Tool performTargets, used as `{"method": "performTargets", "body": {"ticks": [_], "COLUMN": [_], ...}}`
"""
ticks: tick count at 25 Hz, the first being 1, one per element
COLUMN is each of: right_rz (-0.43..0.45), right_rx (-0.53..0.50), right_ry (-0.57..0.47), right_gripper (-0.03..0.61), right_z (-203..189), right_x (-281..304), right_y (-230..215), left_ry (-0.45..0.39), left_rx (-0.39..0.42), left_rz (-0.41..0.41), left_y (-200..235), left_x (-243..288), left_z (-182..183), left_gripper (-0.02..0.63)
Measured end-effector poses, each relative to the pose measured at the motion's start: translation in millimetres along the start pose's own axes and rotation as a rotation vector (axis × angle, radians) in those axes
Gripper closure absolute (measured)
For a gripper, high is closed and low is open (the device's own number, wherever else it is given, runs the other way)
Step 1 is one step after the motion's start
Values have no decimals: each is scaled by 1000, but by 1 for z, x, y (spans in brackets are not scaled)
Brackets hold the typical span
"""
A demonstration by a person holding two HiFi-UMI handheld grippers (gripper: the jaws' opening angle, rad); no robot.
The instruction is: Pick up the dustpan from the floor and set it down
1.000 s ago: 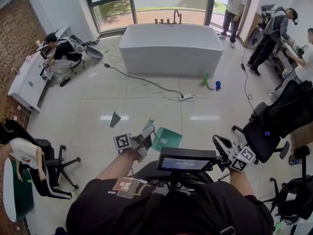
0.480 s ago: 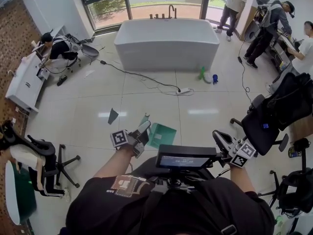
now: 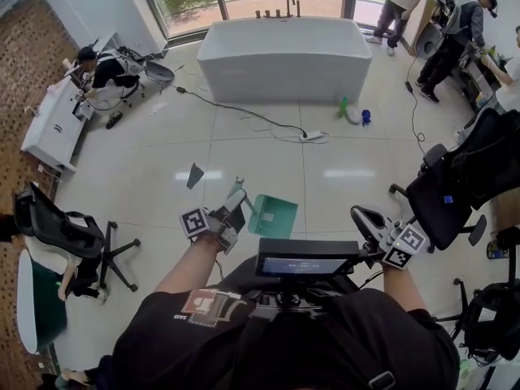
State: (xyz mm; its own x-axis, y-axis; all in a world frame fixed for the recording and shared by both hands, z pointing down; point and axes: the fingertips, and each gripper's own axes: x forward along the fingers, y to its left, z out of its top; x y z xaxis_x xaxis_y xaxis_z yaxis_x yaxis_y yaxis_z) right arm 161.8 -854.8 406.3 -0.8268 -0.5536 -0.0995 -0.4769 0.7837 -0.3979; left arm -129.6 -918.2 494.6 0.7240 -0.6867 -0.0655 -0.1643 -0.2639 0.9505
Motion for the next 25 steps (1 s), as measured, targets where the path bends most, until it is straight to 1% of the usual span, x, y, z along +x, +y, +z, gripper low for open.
{"method": "performTargets", "body": {"ticks": [4,6,9,13,16,18,20,22,25], "right_rz": [42,55,65,43,11,-12,-33,-48,-46], "right_rx": [3,-1,-20,-50,-75,-74,-57,-34,-3], "right_ry": [37,41,38,55,89,99,108,124,134], "right_gripper": [568,568,568,568,568,568,568,568,568], "right_z": [-13,-14,-24,-67,-105,-129,-148,-161,-179], "right_x": [-22,-30,-41,-53,-43,-34,-31,-35,-47], "right_y": [12,30,89,190,254,291,321,343,360], "left_ry": [-25,-19,-6,26,80,119,147,157,190], "left_rx": [-13,-22,-30,-58,-64,-72,-75,-111,-160], "left_rz": [10,16,13,-6,-8,-2,2,8,42], "left_y": [-9,-16,-27,-29,-20,-13,-8,-4,6], "left_x": [-16,-33,-84,-184,-252,-294,-326,-349,-370], "left_z": [-44,-65,-97,-142,-156,-162,-171,-187,-221], "left_gripper": [560,560,560,560,560,560,560,560,560]}}
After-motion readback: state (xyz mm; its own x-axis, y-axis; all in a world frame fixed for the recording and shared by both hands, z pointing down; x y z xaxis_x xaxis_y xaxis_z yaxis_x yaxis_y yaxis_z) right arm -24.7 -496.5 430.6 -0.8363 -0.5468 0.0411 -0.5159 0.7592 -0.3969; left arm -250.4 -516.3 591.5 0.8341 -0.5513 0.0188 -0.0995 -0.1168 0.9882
